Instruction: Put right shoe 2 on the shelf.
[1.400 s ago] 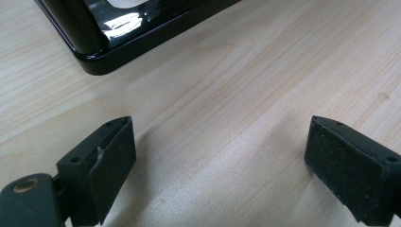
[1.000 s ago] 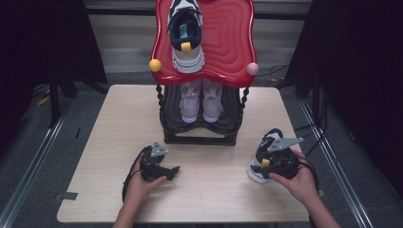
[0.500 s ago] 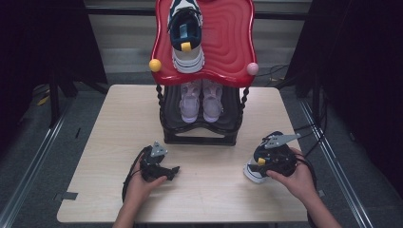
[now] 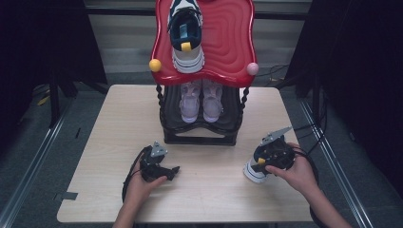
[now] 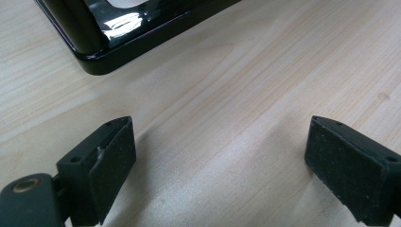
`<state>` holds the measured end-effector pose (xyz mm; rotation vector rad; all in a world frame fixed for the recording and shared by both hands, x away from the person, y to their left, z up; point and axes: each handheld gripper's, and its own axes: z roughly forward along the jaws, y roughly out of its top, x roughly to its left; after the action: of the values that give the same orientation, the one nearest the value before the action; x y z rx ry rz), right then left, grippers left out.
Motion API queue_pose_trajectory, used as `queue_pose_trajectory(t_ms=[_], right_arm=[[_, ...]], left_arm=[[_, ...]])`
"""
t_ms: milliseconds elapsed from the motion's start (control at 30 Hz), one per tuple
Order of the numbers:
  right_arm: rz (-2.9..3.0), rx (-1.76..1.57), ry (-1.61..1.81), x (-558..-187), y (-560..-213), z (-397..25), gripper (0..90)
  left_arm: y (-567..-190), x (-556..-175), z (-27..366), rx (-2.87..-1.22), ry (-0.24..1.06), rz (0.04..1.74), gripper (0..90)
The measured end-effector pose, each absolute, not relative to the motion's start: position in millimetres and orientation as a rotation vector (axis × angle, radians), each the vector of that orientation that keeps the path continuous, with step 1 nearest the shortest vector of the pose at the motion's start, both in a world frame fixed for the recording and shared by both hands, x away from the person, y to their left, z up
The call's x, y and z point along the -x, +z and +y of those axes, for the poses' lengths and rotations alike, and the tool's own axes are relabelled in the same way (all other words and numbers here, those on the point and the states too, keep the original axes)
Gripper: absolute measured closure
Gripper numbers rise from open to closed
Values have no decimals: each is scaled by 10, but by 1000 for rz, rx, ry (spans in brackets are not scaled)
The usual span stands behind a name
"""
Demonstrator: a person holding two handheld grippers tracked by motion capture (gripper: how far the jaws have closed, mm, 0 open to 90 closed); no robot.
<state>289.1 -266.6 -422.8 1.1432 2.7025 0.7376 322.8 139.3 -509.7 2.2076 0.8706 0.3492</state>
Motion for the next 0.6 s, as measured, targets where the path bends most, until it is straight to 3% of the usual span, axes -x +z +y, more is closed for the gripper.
queue_pose_trajectory(t_ms=[200, 367, 600], right_arm=[[2746, -1179, 686, -2967, -4212, -2677, 420], [2775, -1163, 679, -2957, -4199, -2649, 631], [2790, -1146, 714, -2901, -4192, -2621, 668]], left_arm=[[-5097, -3228, 1393, -2207, 349, 871, 92], [-5097, -3228, 1394, -2207, 348, 871, 92], [-5098, -3229, 1394, -2207, 346, 869, 92]])
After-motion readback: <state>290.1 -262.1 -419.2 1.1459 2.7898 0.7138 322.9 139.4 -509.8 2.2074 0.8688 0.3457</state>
